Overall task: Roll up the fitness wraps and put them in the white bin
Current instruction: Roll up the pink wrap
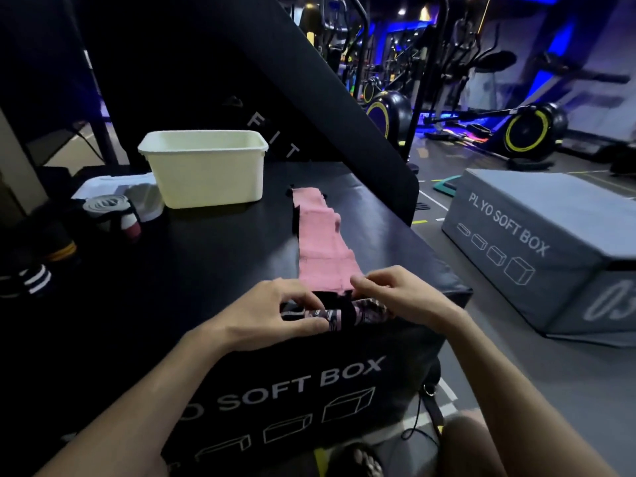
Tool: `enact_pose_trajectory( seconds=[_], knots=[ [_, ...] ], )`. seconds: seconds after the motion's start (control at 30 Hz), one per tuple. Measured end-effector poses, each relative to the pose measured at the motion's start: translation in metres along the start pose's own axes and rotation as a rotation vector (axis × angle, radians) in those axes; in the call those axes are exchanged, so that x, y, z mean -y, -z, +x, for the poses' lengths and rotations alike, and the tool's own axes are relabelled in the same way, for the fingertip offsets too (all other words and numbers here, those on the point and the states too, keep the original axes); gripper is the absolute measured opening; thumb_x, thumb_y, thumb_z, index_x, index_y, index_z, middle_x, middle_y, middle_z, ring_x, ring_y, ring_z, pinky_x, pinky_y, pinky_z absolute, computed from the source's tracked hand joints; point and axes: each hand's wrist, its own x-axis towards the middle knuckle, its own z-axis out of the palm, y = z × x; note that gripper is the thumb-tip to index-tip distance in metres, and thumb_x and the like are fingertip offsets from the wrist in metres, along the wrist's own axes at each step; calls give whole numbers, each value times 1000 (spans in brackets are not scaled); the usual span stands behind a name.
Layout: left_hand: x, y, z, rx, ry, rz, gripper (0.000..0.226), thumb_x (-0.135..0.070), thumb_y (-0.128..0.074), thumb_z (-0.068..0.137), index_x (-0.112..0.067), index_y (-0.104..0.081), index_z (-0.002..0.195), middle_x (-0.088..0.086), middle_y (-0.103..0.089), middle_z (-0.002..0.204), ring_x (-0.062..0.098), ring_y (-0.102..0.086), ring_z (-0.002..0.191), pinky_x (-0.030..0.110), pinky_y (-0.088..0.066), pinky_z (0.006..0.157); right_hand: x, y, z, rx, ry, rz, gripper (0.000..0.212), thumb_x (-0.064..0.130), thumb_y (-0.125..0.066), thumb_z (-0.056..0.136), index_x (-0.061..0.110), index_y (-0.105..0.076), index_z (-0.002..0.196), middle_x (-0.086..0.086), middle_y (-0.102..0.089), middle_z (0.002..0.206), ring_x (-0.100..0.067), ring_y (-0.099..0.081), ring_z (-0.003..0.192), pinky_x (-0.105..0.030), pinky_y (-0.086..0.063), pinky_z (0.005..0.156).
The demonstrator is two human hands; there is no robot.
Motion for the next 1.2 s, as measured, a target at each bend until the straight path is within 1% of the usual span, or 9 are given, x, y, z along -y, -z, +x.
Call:
enact_pose_trajectory(
  seconds=[0.17, 0.27, 0.33, 0.47, 0.57, 0.63, 0.77, 1.03, 1.2],
  knots=[
    [1, -14, -3, -99, 18, -68, 14, -35, -81, 86, -29, -74, 97, -15, -74, 91, 2, -69, 90, 21, -51, 83, -2, -12, -32, -26, 60, 192, 39, 51, -63, 96, 15, -73, 85, 10, -58, 67, -4, -47, 65, -23, -37, 62],
    [1, -11, 1, -124, -3, -226, 19, -28, -84, 83, -22, -71, 95, -7, -75, 91, 10, -72, 86, 32, -55, 86, -10, -13, -46, -3, 99, 316, 14, 32, -74, 93, 18, -78, 92, -8, -74, 81, -8, -60, 76, -28, -46, 73],
    [-6, -8, 5, -185, -26, -404, 22, -18, -86, 82, -12, -70, 96, -2, -75, 89, 12, -69, 81, 30, -55, 82, -17, -15, -52, -32, 122, 383, 4, 21, -80, 89, 19, -78, 91, -18, -74, 87, -15, -63, 79, -37, -50, 77],
    [-28, -11, 21, -294, -105, -603, 18, -9, -84, 78, -11, -70, 89, 5, -75, 87, 15, -70, 80, 29, -57, 79, -15, -24, -54, -247, 315, 404, 8, 15, -83, 84, 14, -76, 88, -10, -73, 83, -18, -68, 76, -35, -51, 70],
    [-42, -19, 37, -279, -152, -644, 18, -12, -84, 76, -11, -70, 88, 16, -75, 89, 20, -72, 77, 32, -59, 75, -9, -30, -54, -379, 498, 305, 9, 16, -83, 85, 13, -77, 92, -2, -68, 90, -29, -67, 75, -46, -52, 64],
    [-43, -23, 43, -247, -153, -627, 19, -7, -83, 79, -3, -71, 94, 15, -76, 91, 20, -72, 78, 31, -59, 76, -6, -32, -54, -464, 530, 275, 10, 16, -83, 86, 13, -78, 93, -2, -67, 91, -29, -67, 74, -49, -51, 62],
    [-33, -28, 46, -159, -137, -653, 24, -5, -76, 89, 4, -71, 111, 19, -77, 105, 40, -73, 100, 47, -59, 91, -5, -32, -52, -607, 510, 295, 10, 10, -80, 87, 12, -79, 97, -4, -68, 91, -25, -69, 75, -47, -54, 61],
    [-25, -42, 46, -199, -138, -744, 22, 1, -63, 96, -6, -74, 113, 12, -79, 104, 21, -75, 94, 29, -61, 80, 5, -38, -45, -737, 480, 196, 11, 16, -82, 86, 8, -77, 92, 1, -68, 86, -18, -70, 76, -32, -54, 66],
    [-28, -42, 50, -213, -178, -786, 20, -7, -67, 90, -5, -75, 109, 11, -79, 102, 18, -74, 93, 33, -61, 88, 13, -39, -39, -822, 454, 124, 10, 14, -83, 85, 8, -76, 88, -1, -63, 89, -12, -66, 80, -27, -53, 68]
  ],
)
